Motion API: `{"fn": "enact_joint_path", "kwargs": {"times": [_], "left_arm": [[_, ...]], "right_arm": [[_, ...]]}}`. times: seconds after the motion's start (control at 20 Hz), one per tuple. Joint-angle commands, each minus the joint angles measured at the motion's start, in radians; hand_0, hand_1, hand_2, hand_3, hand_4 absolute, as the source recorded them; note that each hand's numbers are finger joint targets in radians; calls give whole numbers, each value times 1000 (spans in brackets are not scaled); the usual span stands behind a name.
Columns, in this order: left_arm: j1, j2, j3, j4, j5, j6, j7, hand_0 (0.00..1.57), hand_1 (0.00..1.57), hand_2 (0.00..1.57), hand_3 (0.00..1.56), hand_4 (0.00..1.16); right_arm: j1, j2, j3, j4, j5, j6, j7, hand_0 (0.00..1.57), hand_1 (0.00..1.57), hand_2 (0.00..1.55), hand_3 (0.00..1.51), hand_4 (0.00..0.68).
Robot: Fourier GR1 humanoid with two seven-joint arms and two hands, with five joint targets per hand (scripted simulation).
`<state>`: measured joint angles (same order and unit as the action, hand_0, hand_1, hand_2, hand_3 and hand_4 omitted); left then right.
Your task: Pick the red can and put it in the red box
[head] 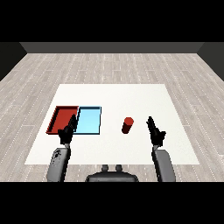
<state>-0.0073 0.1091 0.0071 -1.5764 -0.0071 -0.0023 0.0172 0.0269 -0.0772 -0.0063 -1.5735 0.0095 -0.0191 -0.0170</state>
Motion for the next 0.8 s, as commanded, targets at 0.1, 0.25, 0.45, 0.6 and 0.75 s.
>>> {"fn": "enact_joint_path", "kwargs": {"times": [0.1,0.25,0.45,0.6,0.75], "left_arm": [[2,-13,1,-1,-2,-16,-19,0,0,0,0,0],[53,-48,-46,-23,-34,1,-57,0,0,0,0,0],[-43,-56,32,-47,59,-50,-380,0,0,0,0,0],[54,-64,11,-128,60,-66,-419,0,0,0,0,0],[-5,-44,63,-13,83,-88,-471,0,0,0,0,0]], "right_arm": [[37,-85,-96,-20,-91,121,-48,0,0,0,0,0],[53,-162,-205,52,-190,220,-116,0,0,0,0,0],[72,-129,-169,-84,-224,282,-293,0,0,0,0,0],[50,-163,-208,-6,-258,350,-343,0,0,0,0,0],[29,-156,-227,87,-222,362,-413,0,0,0,0,0]]}}
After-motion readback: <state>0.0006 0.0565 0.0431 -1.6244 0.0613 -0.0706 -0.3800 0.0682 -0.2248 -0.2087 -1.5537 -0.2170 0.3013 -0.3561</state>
